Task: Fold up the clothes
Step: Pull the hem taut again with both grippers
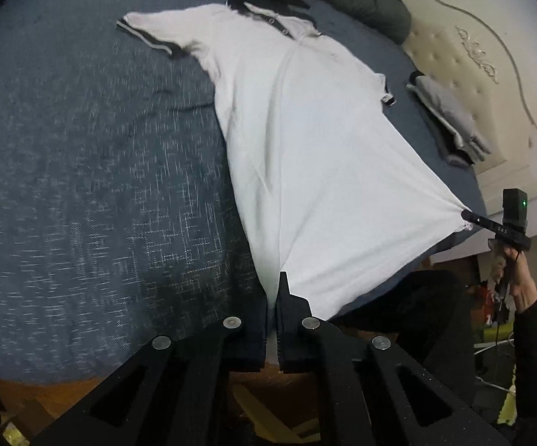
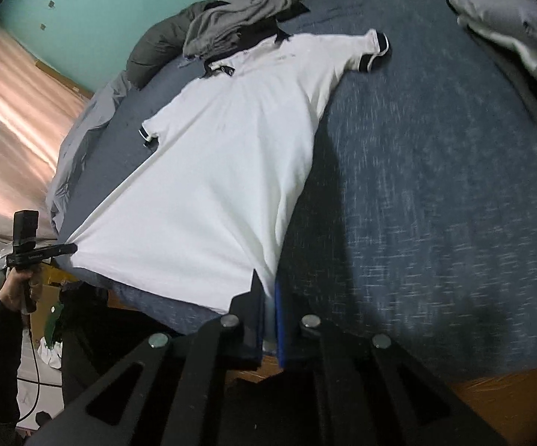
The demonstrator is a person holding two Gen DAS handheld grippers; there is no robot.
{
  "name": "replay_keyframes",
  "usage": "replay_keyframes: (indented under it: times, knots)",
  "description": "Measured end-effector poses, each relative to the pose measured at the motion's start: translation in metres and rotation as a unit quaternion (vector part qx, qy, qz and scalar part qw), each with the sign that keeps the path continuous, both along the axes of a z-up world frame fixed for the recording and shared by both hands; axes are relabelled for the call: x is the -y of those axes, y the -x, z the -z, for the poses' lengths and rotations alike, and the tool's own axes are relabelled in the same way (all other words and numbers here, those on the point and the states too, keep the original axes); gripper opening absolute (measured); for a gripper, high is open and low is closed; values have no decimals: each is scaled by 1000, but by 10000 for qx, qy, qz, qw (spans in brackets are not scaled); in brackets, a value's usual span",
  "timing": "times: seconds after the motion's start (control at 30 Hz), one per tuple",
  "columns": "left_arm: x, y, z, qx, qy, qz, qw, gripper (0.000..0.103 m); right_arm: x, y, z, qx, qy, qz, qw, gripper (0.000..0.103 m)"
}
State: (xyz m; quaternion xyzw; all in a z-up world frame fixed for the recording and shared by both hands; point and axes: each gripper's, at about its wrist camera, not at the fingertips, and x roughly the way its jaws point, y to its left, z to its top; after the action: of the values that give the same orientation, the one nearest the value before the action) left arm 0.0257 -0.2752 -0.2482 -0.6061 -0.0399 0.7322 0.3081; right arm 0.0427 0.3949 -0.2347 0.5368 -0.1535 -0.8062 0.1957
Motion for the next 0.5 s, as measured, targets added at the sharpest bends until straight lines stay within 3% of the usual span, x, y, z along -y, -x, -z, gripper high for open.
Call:
replay_keyframes:
  times: [0.1,0.33,0.5]
  knots:
    - [-1,-3,-4,65,31,84,9999,3,-1,-4,10,67,-161,35,9998,4]
    - [-24,8,79,709,590,34,9957,4,2,-6,78,580,-695,191,9957,4]
    - [-26,13,100,876,686,-89,9938,9,0,-7,87,614,-781,171,9949,7]
